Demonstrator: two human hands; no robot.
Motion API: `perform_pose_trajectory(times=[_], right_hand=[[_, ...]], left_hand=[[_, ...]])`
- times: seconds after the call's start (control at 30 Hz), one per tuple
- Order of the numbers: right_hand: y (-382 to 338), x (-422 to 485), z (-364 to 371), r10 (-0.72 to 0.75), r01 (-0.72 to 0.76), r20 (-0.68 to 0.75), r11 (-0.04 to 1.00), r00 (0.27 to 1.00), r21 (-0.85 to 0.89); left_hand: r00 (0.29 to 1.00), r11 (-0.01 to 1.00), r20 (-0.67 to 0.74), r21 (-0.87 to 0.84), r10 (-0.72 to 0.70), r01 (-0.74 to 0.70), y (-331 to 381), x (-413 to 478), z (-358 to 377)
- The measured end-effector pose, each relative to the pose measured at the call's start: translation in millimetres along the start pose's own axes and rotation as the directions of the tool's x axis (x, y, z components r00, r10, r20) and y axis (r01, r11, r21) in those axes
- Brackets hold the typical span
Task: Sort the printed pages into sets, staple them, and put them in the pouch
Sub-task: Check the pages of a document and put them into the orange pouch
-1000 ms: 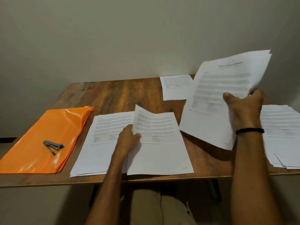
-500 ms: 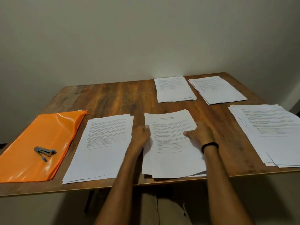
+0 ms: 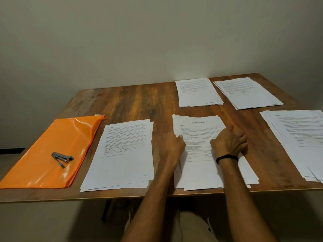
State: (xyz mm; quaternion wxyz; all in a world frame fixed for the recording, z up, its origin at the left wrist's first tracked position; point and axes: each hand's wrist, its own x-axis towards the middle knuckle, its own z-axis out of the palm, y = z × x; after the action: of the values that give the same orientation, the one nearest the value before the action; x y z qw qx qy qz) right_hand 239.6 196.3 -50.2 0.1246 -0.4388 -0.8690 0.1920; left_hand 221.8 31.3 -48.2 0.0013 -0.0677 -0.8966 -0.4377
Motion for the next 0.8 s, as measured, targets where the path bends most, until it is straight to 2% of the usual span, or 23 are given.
perform_pose_trajectory(times=[0.03,0.1,0.17,0.2,0.3,0.47,0.63,0.73,0.8], right_hand=[[-3.5,-4.5,0.2,-0.04,0.041,-0.019,0.998,0.999,0.048],[-14.8,-18.8,2.5,-0.142,0.144,-0.023,0.971,0.99,0.193],[-31.6,-39.6,6.1,-0.262,0.251,-0.015,0.906,0.965,0.339],[-41.8,-51.8,7.6,-0.317,0.297,-0.014,0.872,0.948,0.388],[-72.2,-86.9,17.8,-0.422,0.355,0.056,0.821,0.905,0.447],[-98.7,-123.6,37.3,-0.437,0.314,0.258,0.858,0.861,0.405],[-105.5,-144.1,48.8,-0.49,0.387,0.243,0.844,0.837,0.37],[-116.0,-148.0,53.6,-0.474,0.35,0.339,0.862,0.813,0.366],[-121.6,-152.0,55.5,-0.47,0.34,0.33,0.86,0.818,0.382]], left_hand=[[0.997,0.998,-0.075,0.047,-0.028,0.032,-2.8,3.2,-4.6],[0.974,0.955,-0.204,0.259,-0.094,0.146,-12.6,12.0,-19.6],[0.958,0.862,-0.238,0.439,-0.16,0.253,-33.1,20.8,-37.3],[0.954,0.835,-0.223,0.47,-0.203,0.287,-43.9,23.1,-45.1],[0.954,0.83,-0.161,0.47,-0.255,0.301,-65.8,23.0,-57.3],[0.969,0.852,-0.137,0.463,-0.205,0.246,-67.0,20.8,-66.4],[0.972,0.86,-0.118,0.454,-0.202,0.234,-70.4,24.7,-90.0],[0.972,0.919,-0.098,0.317,-0.215,0.235,-82.0,28.0,-109.1],[0.973,0.961,-0.072,0.157,-0.219,0.228,-88.4,25.2,-118.3]])
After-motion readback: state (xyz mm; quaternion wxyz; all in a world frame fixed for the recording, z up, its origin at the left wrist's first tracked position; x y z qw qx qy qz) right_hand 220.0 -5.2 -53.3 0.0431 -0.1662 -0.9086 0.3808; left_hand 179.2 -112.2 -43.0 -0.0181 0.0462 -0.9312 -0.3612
